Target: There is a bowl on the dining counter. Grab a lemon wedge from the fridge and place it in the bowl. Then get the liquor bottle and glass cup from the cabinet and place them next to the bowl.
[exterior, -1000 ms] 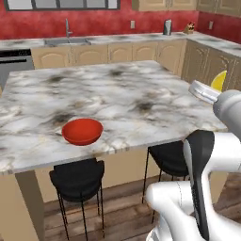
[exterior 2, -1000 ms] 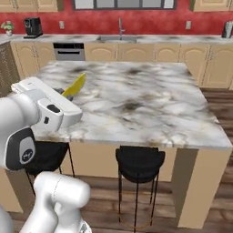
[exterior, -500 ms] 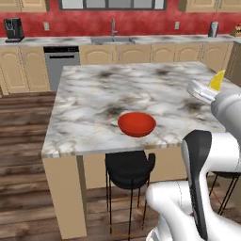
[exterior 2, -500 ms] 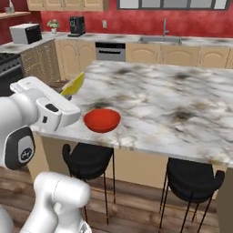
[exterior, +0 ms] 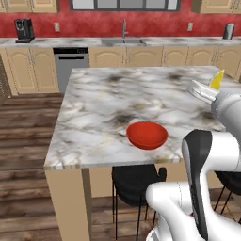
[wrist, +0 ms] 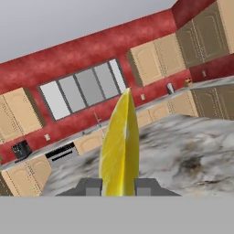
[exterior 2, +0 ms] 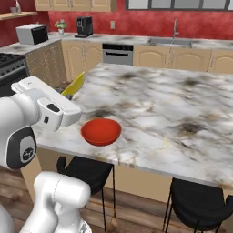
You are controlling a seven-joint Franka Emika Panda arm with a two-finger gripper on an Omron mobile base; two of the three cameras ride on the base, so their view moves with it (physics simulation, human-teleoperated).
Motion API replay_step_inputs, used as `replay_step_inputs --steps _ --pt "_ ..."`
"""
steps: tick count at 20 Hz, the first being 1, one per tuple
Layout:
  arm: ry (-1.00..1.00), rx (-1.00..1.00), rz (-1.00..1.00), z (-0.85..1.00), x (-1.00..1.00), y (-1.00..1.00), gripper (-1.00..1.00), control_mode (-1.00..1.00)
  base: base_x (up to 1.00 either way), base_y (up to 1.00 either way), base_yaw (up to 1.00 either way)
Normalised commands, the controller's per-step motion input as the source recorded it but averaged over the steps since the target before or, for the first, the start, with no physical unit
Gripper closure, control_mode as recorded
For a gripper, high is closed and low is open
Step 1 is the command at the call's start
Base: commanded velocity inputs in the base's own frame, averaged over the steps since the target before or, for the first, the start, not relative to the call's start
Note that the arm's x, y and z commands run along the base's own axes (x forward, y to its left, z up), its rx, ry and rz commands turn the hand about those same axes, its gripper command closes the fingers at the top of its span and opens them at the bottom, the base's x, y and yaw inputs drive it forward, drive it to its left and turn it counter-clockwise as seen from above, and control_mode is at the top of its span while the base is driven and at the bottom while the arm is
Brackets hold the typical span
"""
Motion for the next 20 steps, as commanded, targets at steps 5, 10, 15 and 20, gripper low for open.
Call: replay_step_inputs --steps 5,10,15,20 --pt "0.0 0.0 0.0 0.0 0.0 0.0 1.0 1.0 0.67 0.0 0.07" --pt "0.0 0.0 0.0 0.0 0.0 0.0 1.0 1.0 0.75 -0.03 0.07" --pt "0.0 0.0 0.0 0.0 0.0 0.0 1.0 1.0 0.81 -0.05 0.08" --pt "0.09 0.08 0.02 0.0 0.62 -0.02 1.0 -1.0 0.16 -0.01 0.01"
